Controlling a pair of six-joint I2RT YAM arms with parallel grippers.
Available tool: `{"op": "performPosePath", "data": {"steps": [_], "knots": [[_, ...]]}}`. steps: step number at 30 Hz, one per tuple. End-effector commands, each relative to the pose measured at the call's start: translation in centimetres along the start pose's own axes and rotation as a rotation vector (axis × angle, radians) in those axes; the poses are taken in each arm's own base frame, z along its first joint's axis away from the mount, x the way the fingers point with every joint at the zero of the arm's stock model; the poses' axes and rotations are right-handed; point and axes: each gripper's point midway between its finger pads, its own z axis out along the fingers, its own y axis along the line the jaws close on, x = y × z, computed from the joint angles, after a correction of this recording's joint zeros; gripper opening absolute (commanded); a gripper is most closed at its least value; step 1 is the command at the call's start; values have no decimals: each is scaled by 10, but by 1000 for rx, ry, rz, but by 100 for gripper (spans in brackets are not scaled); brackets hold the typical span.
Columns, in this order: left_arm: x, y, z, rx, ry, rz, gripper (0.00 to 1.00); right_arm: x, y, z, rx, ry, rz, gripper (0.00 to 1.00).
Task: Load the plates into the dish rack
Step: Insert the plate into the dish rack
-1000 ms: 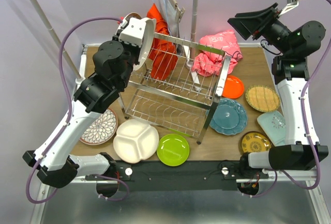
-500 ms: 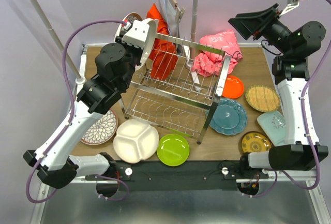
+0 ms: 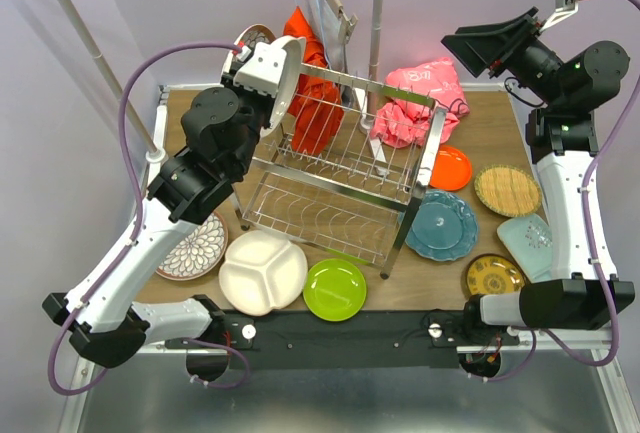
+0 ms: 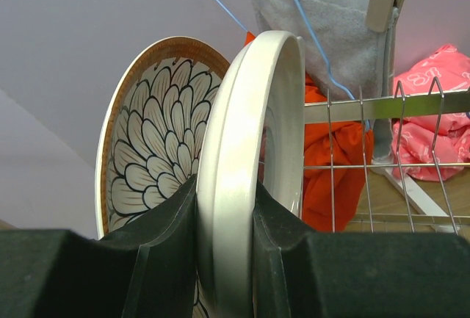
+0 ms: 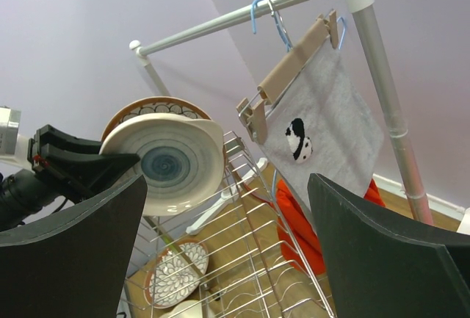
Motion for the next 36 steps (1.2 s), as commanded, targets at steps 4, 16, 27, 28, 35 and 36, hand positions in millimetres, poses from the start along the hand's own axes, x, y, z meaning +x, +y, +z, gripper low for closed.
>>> {"op": "performPosePath", "data": {"steps": [4,16,27,28,35,36], "knots": [[-30,21,-12,-58,-103,-88,0,-4,3,-4,13,-17,9,100],[-24,26,-11,-114,-80,-148,0,-3,2,-5,18,-16,9,100],[-19,23,-11,-132,-65,-174,0,-2,-1,-6,23,-16,13,100],[-17,23,-11,-137,-59,-170,0,-2,0,-6,22,-15,13,100],[-12,22,-10,-141,-43,-161,0,-3,0,-7,24,-18,11,100],[-11,21,-10,-137,-40,-163,0,-3,0,-7,24,-18,11,100]]}}
